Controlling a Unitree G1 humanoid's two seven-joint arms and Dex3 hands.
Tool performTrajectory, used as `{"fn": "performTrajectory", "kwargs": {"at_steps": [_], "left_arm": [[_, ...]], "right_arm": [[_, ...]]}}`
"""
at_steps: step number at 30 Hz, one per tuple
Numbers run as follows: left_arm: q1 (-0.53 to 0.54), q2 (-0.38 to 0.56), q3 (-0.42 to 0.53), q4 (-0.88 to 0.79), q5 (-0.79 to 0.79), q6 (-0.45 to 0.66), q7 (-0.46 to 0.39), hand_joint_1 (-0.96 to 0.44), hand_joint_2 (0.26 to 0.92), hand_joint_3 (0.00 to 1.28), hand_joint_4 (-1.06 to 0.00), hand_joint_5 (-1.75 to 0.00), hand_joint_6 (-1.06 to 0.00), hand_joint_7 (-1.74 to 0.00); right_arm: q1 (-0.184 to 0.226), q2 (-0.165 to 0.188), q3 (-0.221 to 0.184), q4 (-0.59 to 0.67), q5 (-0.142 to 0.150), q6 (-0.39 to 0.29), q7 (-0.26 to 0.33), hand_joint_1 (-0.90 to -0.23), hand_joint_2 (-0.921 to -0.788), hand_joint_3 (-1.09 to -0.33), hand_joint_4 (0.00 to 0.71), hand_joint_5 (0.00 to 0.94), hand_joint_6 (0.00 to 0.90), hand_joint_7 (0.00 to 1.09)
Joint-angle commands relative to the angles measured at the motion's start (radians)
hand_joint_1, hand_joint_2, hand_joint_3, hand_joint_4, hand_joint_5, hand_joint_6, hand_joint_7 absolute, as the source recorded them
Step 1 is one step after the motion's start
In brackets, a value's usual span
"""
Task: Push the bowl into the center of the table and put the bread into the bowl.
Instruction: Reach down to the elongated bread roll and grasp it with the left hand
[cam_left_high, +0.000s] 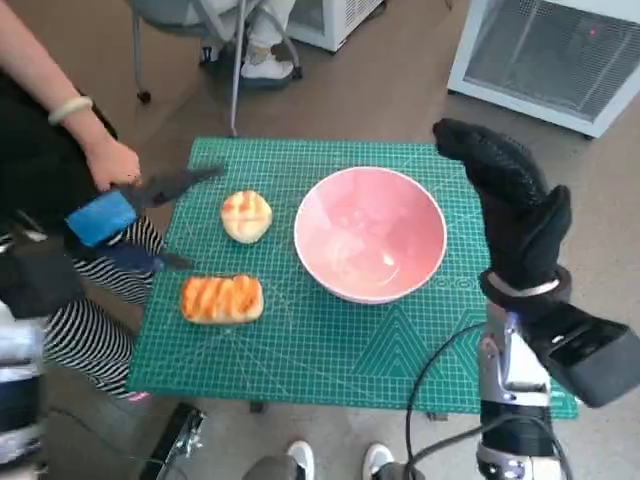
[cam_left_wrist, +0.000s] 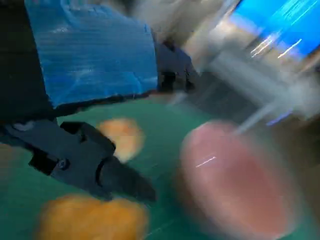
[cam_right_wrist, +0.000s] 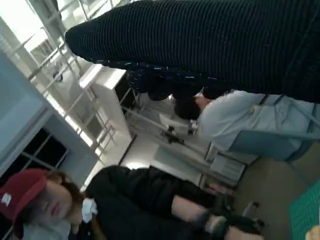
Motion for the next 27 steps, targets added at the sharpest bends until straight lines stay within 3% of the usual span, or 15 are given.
{"fn": "performTrajectory", "kwargs": {"at_steps": [1,14,27], "left_arm": [[0.04,0.05,-0.038,-0.098,0.06,0.075,-0.024,0.06,0.764,0.0,-0.09,0.0,-0.25,-0.05],[0.115,0.09,-0.089,-0.188,0.154,0.086,-0.041,-0.11,0.77,0.0,-0.16,-0.02,-0.29,-0.03],[0.135,0.056,-0.173,-0.217,0.257,0.147,-0.023,-0.19,0.777,0.01,-0.23,-0.02,-0.32,-0.02]], "right_arm": [[0.033,-0.002,0.007,-0.014,-0.008,0.027,-0.013,-0.717,-0.921,-0.637,0.174,0.014,0.18,0.29],[0.045,-0.002,0.018,-0.042,-0.001,0.05,-0.011,-0.698,-0.921,-0.638,0.167,0.006,0.164,0.31],[0.053,-0.005,0.022,-0.051,-0.004,0.05,-0.006,-0.688,-0.921,-0.644,0.157,0.0,0.145,0.33]]}}
